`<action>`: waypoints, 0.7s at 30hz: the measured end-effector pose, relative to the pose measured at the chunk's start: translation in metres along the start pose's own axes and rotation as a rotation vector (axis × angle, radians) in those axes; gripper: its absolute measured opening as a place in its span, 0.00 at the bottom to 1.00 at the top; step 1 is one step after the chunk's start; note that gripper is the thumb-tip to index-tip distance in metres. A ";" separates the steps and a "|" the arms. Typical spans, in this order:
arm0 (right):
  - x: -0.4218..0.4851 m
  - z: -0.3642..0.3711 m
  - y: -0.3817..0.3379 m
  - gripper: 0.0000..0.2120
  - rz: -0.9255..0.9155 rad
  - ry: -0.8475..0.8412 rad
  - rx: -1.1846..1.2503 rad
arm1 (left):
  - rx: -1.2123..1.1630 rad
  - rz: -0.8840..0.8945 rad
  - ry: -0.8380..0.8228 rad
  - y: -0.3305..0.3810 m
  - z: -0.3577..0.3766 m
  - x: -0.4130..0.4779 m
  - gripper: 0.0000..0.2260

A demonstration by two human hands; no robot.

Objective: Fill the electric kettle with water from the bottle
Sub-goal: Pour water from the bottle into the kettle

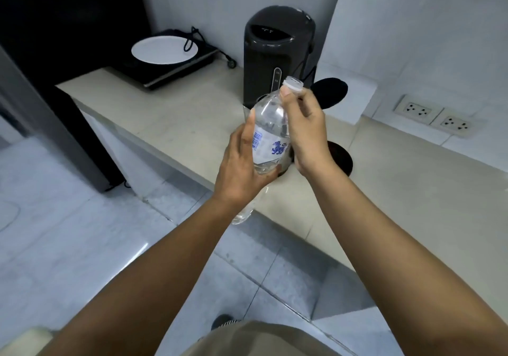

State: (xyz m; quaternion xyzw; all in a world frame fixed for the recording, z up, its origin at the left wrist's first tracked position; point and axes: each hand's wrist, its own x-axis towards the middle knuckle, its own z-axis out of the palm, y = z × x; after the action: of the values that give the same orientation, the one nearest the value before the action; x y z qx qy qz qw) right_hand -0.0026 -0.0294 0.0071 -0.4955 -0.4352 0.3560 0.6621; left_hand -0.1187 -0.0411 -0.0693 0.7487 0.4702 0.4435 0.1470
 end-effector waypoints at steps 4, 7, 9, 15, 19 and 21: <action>0.002 0.008 0.001 0.10 -0.095 -0.033 -0.234 | -0.003 -0.031 -0.023 -0.013 -0.008 0.007 0.51; 0.009 -0.001 0.004 0.16 -0.260 -0.075 -0.549 | 0.019 -0.019 -0.044 -0.023 -0.013 0.015 0.52; 0.023 -0.012 0.011 0.21 -0.357 -0.046 -0.822 | 0.030 -0.012 -0.073 -0.030 -0.017 0.021 0.52; 0.059 -0.047 0.036 0.27 -0.368 0.051 -1.487 | 0.123 -0.008 -0.172 -0.051 -0.028 0.036 0.53; 0.070 -0.055 0.040 0.26 -0.300 0.117 -1.598 | 0.183 -0.014 -0.252 -0.063 -0.037 0.043 0.54; 0.075 -0.056 0.040 0.25 -0.275 0.119 -1.607 | 0.218 -0.012 -0.297 -0.067 -0.041 0.049 0.54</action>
State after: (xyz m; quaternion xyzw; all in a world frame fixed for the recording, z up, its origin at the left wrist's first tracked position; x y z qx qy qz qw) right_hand 0.0756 0.0286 -0.0221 -0.7793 -0.5786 -0.1759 0.1644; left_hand -0.1825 0.0263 -0.0631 0.8148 0.4928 0.2735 0.1356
